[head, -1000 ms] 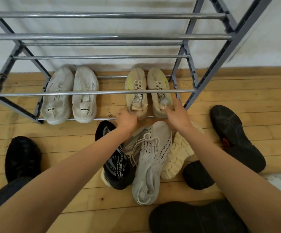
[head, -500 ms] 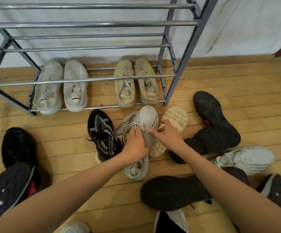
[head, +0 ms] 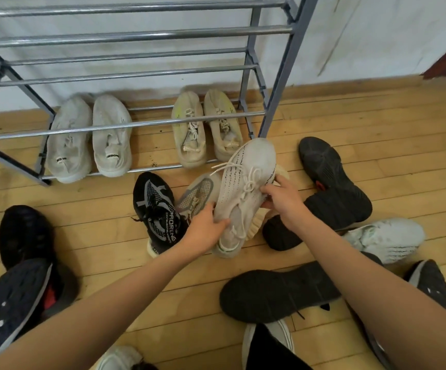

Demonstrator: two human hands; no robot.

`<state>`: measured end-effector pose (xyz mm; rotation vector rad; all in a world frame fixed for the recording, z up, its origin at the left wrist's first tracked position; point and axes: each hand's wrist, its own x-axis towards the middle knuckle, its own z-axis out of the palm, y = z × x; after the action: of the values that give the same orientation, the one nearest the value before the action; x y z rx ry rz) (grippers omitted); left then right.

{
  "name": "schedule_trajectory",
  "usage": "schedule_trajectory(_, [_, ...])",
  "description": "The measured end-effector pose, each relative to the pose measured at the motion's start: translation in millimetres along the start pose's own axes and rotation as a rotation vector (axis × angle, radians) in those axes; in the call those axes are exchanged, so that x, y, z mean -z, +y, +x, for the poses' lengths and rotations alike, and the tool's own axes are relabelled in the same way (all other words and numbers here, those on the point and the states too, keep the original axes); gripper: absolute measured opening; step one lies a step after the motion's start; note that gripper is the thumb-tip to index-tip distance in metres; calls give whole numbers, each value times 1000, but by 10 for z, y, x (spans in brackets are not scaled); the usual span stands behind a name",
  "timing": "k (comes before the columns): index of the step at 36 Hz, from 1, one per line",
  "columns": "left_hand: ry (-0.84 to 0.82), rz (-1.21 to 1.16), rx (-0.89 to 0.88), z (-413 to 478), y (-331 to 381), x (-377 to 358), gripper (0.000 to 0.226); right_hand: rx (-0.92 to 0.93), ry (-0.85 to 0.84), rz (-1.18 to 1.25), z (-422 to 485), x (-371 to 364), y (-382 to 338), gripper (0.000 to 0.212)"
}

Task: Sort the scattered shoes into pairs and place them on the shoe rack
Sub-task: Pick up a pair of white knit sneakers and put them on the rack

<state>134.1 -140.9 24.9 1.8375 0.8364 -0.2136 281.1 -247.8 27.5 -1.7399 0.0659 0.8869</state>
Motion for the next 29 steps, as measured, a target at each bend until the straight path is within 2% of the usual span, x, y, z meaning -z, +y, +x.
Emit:
schedule_trajectory(2, [-58, -17, 10, 41, 7, 33, 51, -4, 3, 2, 17, 34, 11, 39])
schedule_trajectory(6, [-156, -110, 101, 104, -16, 27, 54, -14, -19, -13, 43, 96, 140, 38])
schedule_trajectory(13, [-163, -224, 198, 111, -79, -229, 55, -115, -70, -198, 34, 343, 231, 44])
schedule_trajectory(15, [-172, -231, 208, 123, -57, -288, 55, -83, 10, -291, 22, 455, 236, 47])
schedule_trajectory(21, [-204, -264, 157, 166, 107, -427, 49, 140, 451, -704, -34, 1042, 313, 35])
schedule_trajectory(23, [-223, -255, 112, 189, 212, -486, 47, 92, 529, -764, -65, 1273, 371, 40])
schedule_trajectory(29, [-284, -187, 31, 273, 488, -716, 44, -225, 630, -753, -132, 1806, 643, 54])
